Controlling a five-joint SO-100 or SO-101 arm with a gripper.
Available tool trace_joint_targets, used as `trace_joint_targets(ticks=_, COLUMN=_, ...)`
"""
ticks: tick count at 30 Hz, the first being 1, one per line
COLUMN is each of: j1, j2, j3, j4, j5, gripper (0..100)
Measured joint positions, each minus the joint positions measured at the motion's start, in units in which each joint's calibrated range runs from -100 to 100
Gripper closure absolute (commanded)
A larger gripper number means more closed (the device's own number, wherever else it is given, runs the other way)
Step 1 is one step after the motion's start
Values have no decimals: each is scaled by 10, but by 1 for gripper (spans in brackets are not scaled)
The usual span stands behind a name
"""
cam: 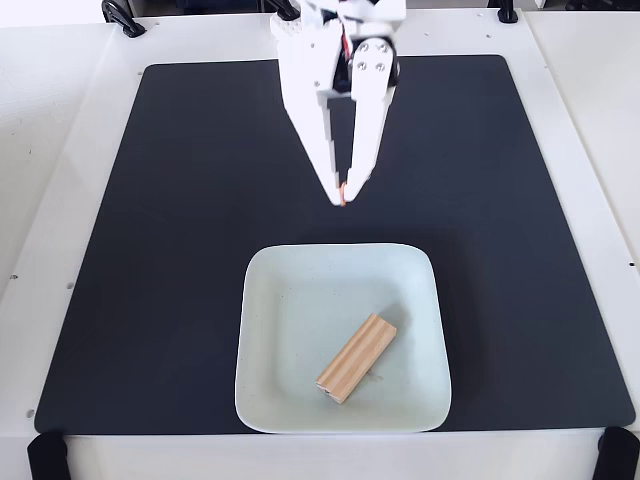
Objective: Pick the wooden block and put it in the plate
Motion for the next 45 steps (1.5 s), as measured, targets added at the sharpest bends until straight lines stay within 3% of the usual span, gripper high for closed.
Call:
trace_joint_targets(ticks=18, j1=-52, j2=-605, j3=596, j4=0, j5=2, gripper=99)
trace_joint_targets(ticks=26, j1=-52, j2=-831, j3=766, j4=3, j5=2, gripper=99)
trace_joint_targets(ticks=33, j1=-53, j2=-942, j3=781, j4=169, j5=2, gripper=99)
trace_joint_targets(ticks=45, j1=-53, j2=-949, j3=781, j4=420, j5=4, gripper=99)
